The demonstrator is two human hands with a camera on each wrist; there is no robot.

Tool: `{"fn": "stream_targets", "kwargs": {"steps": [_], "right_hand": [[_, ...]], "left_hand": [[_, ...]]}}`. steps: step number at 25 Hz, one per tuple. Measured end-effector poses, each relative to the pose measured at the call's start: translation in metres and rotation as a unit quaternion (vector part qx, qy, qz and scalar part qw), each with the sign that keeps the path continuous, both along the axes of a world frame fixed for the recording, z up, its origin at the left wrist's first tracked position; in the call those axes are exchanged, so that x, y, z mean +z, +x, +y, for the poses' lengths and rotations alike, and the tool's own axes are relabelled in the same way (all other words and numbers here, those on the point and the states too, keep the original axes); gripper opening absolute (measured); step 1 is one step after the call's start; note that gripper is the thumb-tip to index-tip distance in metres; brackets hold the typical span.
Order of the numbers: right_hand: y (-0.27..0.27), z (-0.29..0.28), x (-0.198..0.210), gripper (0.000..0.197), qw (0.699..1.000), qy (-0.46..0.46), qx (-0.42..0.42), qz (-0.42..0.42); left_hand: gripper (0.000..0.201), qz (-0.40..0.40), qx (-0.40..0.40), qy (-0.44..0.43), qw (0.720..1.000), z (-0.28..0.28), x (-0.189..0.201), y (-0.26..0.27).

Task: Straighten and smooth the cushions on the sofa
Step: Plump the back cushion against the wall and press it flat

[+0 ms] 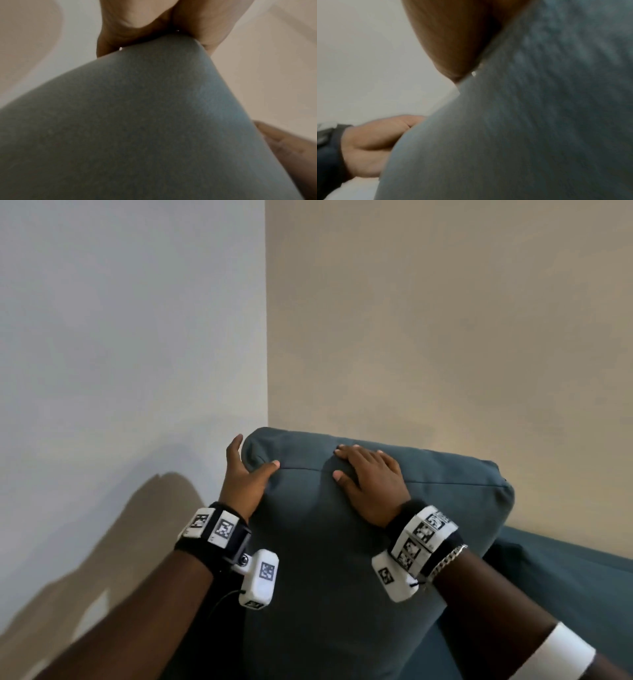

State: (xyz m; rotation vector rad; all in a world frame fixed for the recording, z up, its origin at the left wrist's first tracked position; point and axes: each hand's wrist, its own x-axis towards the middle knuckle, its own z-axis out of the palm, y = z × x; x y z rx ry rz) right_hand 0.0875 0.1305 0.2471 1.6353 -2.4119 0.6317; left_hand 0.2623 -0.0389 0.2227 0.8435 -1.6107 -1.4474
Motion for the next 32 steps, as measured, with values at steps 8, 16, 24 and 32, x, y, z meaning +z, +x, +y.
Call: {"fn": "stream_targets", "kwargs": {"steps": [8, 16, 24, 32], "right_hand": [[0.063, -0.010, 0.162, 0.045, 0.840, -0.538, -0.032, 0.070], [0.061, -0.081, 0.020, 0.055, 0.992, 0.126, 0.014, -0.014], [0.047, -0.036, 0.015, 0.052, 0.991, -0.074, -0.070, 0.087], [0.014, 0.006, 0.091, 0.038, 0.944, -0.328, -0.014, 0.033]], "left_hand": [[0.054, -0.043, -0.030, -0.139, 0.989, -0.008, -0.018, -0.005], [0.064, -0.144, -0.040, -0.161, 0.976, -0.008, -0.049, 0.006], [0.097, -0.348, -0.064, -0.404, 0.844, 0.006, -0.011, 0.001], [0.055, -0.413, 0.002, -0.422, 0.807, 0.023, 0.024, -0.034]]}}
